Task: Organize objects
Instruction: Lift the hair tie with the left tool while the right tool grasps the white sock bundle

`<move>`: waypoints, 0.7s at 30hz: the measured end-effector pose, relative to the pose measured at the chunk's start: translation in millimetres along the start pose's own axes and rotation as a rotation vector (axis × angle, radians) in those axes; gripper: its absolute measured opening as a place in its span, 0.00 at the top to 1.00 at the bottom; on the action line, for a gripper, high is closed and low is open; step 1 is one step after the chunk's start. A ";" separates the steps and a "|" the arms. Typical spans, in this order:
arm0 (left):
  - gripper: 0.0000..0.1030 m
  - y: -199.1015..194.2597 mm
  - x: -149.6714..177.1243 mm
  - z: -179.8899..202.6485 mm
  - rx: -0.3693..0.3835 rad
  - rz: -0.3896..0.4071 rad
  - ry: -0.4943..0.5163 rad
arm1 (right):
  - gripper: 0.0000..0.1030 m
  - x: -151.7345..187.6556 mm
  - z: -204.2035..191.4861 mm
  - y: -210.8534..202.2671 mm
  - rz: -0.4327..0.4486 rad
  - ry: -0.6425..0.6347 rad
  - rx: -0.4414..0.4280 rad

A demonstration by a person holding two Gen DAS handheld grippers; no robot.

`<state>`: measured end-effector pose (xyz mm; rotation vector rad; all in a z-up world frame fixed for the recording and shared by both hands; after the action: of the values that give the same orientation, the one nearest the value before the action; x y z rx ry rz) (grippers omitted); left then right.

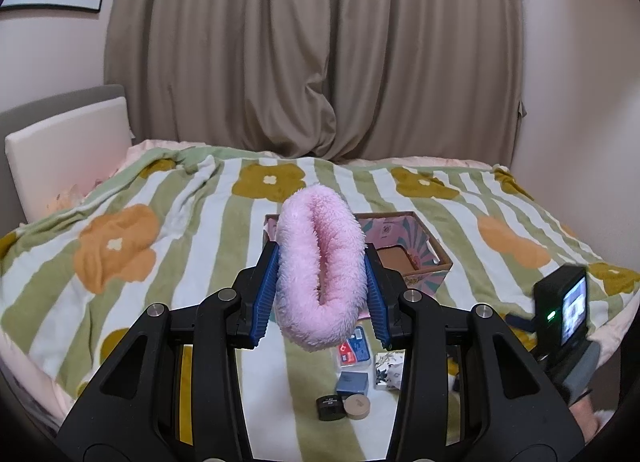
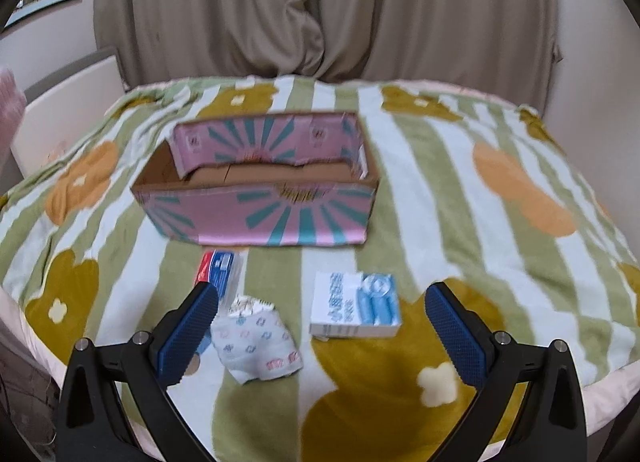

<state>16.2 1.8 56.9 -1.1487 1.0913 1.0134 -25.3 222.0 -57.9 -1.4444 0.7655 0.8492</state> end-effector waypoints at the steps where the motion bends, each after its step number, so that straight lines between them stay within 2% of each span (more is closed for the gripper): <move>1: 0.64 0.6 0.6 -0.5 0.000 -0.002 -0.001 | 0.00 5.4 -2.0 5.2 -0.017 -0.001 -0.011; 11: 0.64 7.3 6.6 -6.5 -0.011 -0.016 -0.008 | 0.00 55.0 -26.8 49.0 -0.138 -0.019 -0.106; 21: 0.64 12.7 11.0 -10.5 -0.012 -0.029 -0.017 | 0.00 70.5 -41.6 66.6 -0.150 -0.047 -0.139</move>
<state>4.5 -6.2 43.1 -1.1607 1.0534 1.0068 -43.9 179.4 -152.6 -1.5780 0.5639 0.8305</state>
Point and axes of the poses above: each gripper's, at about its wrist camera, not at the fingertips, and y roughly the way its jaws point, z to its right, x to its underside, the point moved 2 cm from there along y, roughly the way its jaws point, and after that the axes turned 14 degrees about z, right-handed, at the moved point
